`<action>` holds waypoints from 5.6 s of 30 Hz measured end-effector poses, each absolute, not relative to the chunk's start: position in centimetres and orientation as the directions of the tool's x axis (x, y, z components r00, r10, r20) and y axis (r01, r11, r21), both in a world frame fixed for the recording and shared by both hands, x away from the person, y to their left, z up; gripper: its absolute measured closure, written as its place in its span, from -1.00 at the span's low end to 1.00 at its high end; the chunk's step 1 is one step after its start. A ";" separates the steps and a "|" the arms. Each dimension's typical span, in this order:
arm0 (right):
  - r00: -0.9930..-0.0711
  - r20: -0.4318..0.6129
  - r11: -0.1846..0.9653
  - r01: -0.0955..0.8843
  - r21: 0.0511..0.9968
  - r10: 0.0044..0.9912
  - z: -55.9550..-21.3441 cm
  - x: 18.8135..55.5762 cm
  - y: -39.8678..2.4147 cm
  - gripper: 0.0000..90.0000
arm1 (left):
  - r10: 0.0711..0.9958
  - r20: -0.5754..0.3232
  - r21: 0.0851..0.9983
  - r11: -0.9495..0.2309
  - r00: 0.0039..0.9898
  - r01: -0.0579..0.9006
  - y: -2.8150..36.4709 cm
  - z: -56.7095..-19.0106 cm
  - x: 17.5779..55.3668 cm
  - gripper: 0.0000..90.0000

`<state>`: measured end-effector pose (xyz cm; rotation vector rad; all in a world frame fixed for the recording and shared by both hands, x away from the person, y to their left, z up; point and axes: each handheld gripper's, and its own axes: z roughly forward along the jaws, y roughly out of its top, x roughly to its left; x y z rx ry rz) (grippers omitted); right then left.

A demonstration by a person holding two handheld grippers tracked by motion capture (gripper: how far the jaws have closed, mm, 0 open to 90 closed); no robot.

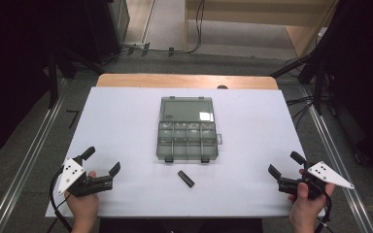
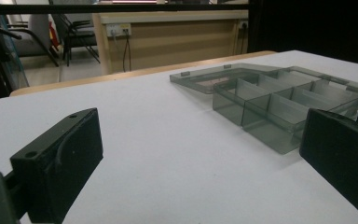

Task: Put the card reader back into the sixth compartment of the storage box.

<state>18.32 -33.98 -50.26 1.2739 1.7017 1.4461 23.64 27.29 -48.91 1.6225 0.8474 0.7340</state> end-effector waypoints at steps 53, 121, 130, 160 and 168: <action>-0.625 0.074 0.150 0.299 0.942 0.777 -44.5 21.3 -25.7 -1.00 | 0.835 0.030 0.980 -0.134 0.550 0.151 27.3 -48.9 23.7 -1.00; -0.752 0.085 0.251 0.321 0.913 0.654 -43.8 23.6 -18.3 -0.59 | 0.834 0.027 0.979 -0.132 0.552 0.152 27.3 -48.9 23.7 -1.00; -0.767 0.073 0.293 0.330 0.897 0.638 -44.0 23.7 -17.2 -0.59 | 0.834 0.026 0.979 -0.132 0.552 0.152 27.3 -48.9 23.7 -1.00; -0.813 0.107 0.413 0.398 0.819 0.572 -45.8 24.3 -14.0 -0.47 | 0.833 0.024 0.980 -0.130 0.553 0.153 27.3 -48.9 23.7 -1.00; -0.824 0.115 0.441 0.408 0.799 0.555 -46.2 24.4 -13.4 -0.46 | 0.832 0.023 0.980 -0.130 0.554 0.154 27.3 -48.9 23.7 -1.00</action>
